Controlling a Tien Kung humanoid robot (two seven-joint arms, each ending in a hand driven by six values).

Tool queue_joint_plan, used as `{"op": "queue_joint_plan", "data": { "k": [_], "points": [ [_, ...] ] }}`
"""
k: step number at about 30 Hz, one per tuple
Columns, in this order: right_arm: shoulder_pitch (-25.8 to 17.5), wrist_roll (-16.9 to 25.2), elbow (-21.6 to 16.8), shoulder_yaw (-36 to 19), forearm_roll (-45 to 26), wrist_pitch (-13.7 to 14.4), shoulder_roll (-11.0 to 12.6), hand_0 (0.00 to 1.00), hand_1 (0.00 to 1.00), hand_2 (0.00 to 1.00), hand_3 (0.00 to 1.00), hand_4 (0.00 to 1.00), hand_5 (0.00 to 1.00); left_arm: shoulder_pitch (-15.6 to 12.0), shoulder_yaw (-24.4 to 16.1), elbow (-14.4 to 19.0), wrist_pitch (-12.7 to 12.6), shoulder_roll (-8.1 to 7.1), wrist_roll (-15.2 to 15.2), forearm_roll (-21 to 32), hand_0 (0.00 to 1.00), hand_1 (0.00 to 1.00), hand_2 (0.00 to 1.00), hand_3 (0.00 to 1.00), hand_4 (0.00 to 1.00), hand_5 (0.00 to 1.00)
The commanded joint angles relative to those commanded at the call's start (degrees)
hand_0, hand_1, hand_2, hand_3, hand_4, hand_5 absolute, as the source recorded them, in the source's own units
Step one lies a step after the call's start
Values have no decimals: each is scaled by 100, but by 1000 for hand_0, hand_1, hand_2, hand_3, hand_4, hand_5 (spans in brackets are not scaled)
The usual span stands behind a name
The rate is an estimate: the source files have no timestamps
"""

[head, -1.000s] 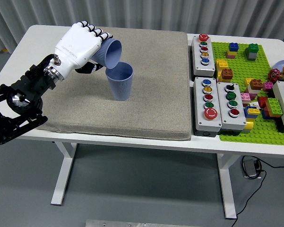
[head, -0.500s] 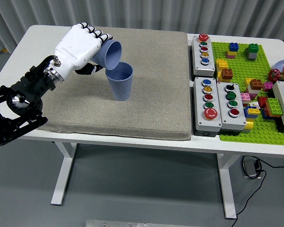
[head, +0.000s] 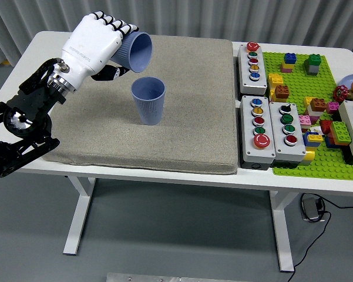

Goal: Pick cup pour cup place

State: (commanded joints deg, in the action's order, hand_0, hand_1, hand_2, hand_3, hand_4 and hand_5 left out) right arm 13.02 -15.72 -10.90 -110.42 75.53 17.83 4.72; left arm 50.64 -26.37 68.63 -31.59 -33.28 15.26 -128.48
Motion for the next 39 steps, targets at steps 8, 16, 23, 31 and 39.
{"op": "queue_joint_plan", "data": {
  "k": [8, 16, 23, 31, 39],
  "points": [
    [-5, -7, 1, -46, 42, -16, -17, 672, 598, 558, 575, 2, 57, -524, -767, 117, -454, 129, -553, 1906, 532, 569, 623, 599, 659, 2],
    [-53, -32, -4, -77, 106, -35, -35, 672, 598, 558, 575, 2, 59, -827, -1134, 269, -529, 270, -1000, 3843, 532, 576, 625, 602, 663, 2],
    [-132, -29, -4, -99, 148, -42, -47, 673, 598, 559, 575, 2, 63, -1268, -1375, 192, -539, 546, -1311, 5410, 533, 575, 624, 601, 664, 2],
    [-147, -24, -1, -119, 154, -52, -63, 673, 598, 559, 574, 2, 64, -1801, -1785, 80, -539, 965, -1707, 5789, 536, 575, 626, 601, 672, 2],
    [-134, -11, 5, -127, 149, -51, -78, 673, 598, 559, 574, 2, 65, -2151, -2071, -78, -539, 1374, -2231, 6075, 537, 575, 627, 604, 690, 22]
  ]
}}
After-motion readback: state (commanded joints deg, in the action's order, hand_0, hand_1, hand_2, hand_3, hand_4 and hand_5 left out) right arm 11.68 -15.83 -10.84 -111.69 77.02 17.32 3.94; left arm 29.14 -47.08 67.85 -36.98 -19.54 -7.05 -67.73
